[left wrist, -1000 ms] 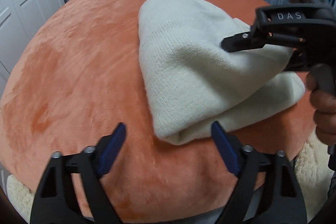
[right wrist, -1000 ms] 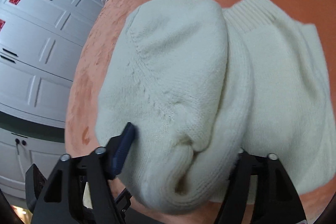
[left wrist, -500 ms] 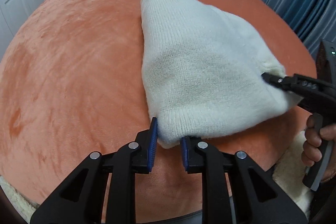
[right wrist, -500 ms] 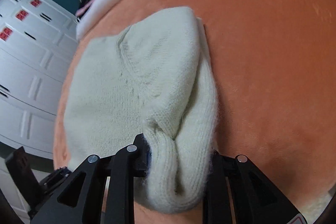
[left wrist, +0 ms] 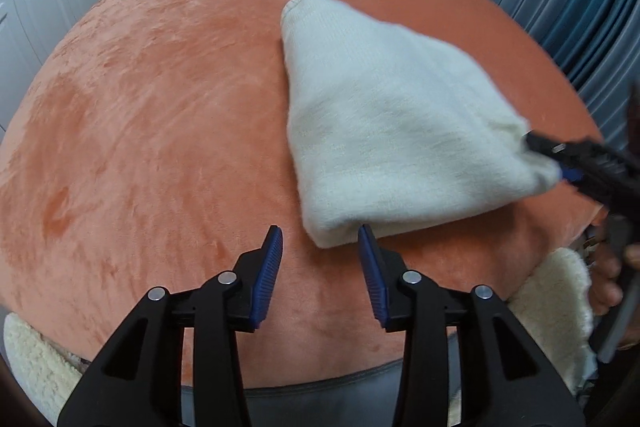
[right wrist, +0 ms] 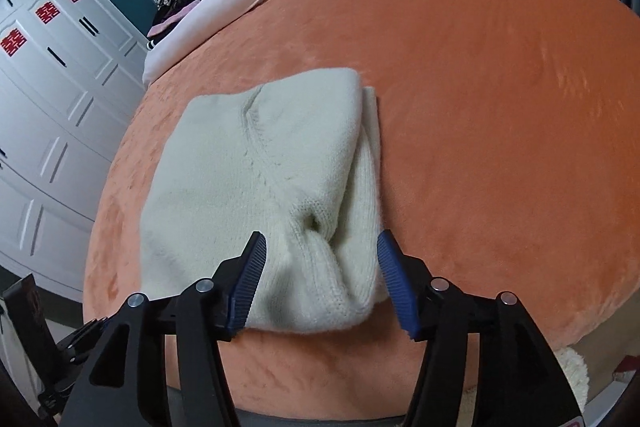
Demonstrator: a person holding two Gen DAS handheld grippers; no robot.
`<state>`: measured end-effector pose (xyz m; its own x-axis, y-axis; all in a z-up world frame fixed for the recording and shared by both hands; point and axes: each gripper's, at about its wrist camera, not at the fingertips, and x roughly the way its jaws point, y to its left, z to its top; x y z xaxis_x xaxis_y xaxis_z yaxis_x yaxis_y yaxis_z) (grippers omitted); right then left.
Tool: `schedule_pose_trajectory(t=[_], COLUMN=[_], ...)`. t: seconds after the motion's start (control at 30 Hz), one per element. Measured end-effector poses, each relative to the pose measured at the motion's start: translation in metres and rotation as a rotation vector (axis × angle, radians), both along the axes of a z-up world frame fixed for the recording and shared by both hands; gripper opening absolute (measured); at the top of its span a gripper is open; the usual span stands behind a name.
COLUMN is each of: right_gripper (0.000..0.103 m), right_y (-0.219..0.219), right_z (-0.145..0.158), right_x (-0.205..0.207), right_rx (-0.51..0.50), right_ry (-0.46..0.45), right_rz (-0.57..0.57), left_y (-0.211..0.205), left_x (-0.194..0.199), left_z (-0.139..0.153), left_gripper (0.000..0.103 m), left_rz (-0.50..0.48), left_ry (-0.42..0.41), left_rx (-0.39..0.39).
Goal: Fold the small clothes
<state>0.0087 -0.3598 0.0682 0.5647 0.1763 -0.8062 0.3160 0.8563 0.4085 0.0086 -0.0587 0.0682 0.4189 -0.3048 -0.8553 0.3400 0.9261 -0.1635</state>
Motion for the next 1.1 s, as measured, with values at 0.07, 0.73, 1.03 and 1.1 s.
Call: schedule_pose_trajectory(t=[0.07, 0.73, 1.03, 1.1], right_gripper=[0.042, 0.021, 0.014, 0.014], right_y=[0.002, 0.03, 0.139, 0.15], right_z=[-0.013, 0.077, -0.014, -0.031], right_x=[0.003, 0.04, 0.201, 0.209], right_rx=[0.008, -0.169, -0.233, -0.286], right_ry=[0.027, -0.111, 0.19, 0.167], right_rz=[-0.007, 0.094, 0.434, 0.451], left_y=[0.003, -0.024, -0.023, -0.02], left_x=[-0.006, 0.038, 0.041, 0.044], left_z=[0.02, -0.023, -0.028, -0.03], left_gripper=[0.047, 0.054, 0.058, 0.059], left_rz=[0.008, 0.07, 0.081, 0.084], left_ry=[-0.056, 0.032, 0.044, 0.048], left_rx=[-0.052, 0.073, 0.083, 0.079])
